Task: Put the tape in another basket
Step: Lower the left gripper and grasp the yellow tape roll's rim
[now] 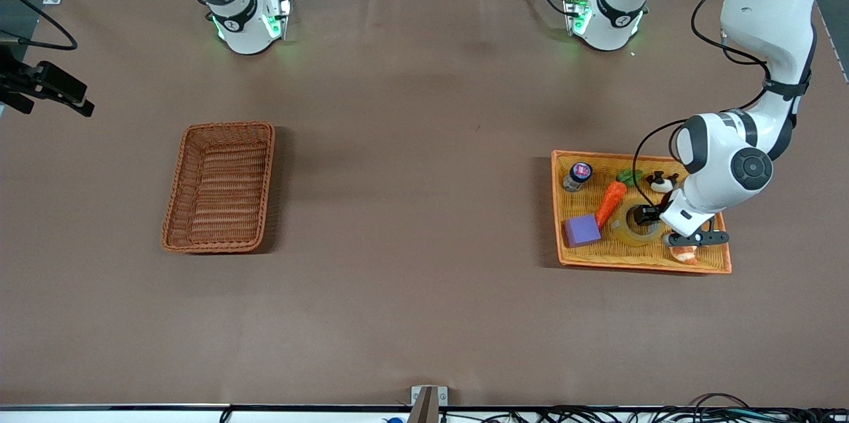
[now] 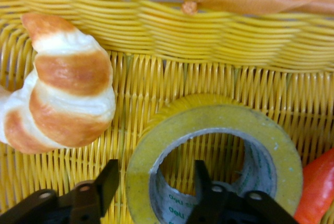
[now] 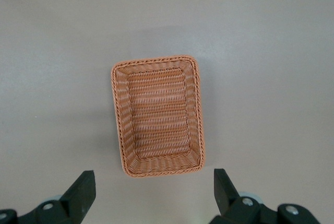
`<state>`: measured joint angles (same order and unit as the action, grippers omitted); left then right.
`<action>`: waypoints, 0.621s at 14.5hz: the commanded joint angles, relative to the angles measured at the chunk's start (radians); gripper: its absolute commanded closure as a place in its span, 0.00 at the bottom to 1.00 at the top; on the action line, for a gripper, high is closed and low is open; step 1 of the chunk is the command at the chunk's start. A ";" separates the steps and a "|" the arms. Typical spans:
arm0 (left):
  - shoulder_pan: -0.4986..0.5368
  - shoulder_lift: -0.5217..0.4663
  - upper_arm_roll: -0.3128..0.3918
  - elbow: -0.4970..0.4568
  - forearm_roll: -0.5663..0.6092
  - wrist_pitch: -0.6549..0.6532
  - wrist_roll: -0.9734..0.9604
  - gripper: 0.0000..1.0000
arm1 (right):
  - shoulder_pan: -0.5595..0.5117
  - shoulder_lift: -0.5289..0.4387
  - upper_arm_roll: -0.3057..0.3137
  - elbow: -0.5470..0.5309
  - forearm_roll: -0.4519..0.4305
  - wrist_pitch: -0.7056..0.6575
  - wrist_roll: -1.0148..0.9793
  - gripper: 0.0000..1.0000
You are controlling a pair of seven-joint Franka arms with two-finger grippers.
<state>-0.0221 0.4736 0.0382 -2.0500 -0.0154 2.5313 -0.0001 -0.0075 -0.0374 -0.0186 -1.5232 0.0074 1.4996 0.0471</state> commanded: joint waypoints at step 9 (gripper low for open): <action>-0.001 -0.331 -0.050 0.109 0.014 -0.428 0.065 0.98 | 0.001 -0.001 -0.004 0.005 0.017 -0.009 -0.010 0.00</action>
<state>-0.0202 0.2033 0.0292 -1.9419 -0.0141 2.1547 0.0751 -0.0075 -0.0374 -0.0186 -1.5233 0.0075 1.4996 0.0471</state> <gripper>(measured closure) 0.793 0.000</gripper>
